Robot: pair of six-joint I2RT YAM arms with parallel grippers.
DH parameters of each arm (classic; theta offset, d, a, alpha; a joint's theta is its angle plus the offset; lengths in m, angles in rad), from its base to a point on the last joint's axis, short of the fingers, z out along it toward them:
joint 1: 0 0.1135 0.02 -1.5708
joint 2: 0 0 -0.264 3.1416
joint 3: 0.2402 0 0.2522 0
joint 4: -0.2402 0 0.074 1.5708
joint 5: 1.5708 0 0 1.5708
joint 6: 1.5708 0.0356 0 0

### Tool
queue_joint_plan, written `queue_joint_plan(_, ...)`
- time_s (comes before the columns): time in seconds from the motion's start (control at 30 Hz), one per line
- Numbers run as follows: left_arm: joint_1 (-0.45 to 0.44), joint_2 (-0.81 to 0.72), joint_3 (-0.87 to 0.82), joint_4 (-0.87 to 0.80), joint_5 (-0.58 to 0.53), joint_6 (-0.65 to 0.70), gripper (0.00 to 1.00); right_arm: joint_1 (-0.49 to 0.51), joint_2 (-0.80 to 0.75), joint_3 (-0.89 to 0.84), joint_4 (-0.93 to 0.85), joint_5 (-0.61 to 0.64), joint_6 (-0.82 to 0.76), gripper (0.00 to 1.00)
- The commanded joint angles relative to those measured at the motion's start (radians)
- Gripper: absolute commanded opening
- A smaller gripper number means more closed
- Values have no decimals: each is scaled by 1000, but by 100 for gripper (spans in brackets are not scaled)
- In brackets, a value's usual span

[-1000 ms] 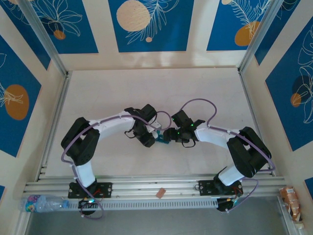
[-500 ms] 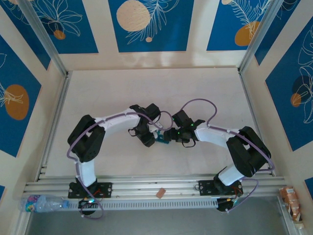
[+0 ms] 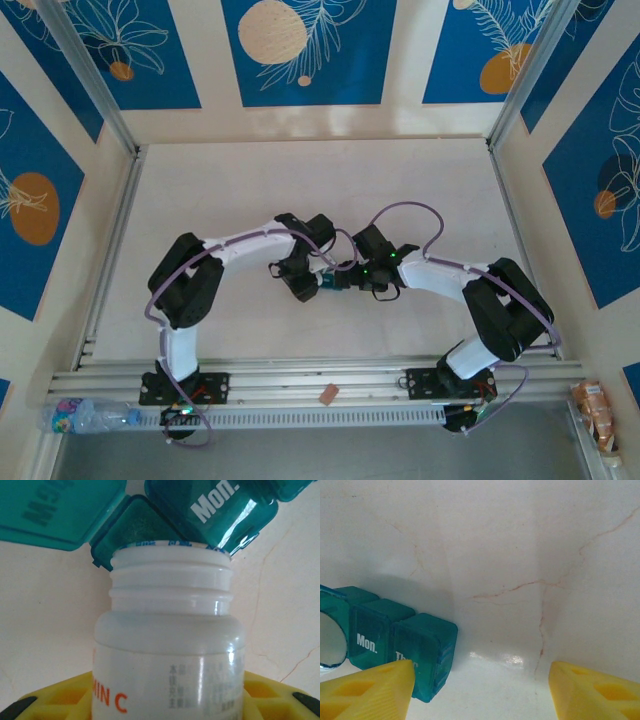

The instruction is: Sort the pills into containers

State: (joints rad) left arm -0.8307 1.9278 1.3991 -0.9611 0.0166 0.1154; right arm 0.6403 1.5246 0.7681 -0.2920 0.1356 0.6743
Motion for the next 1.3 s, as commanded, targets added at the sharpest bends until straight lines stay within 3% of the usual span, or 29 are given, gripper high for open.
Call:
queue_joint_plan(0.0, -26, 27, 37, -36, -18, 38, 0, 7, 12, -1, 10, -17, 10, 71)
queue_joint_plan(1.27, -50, 78, 130, -151, -174, 82, 0, 7, 39, 7, 21, -27, 8, 71)
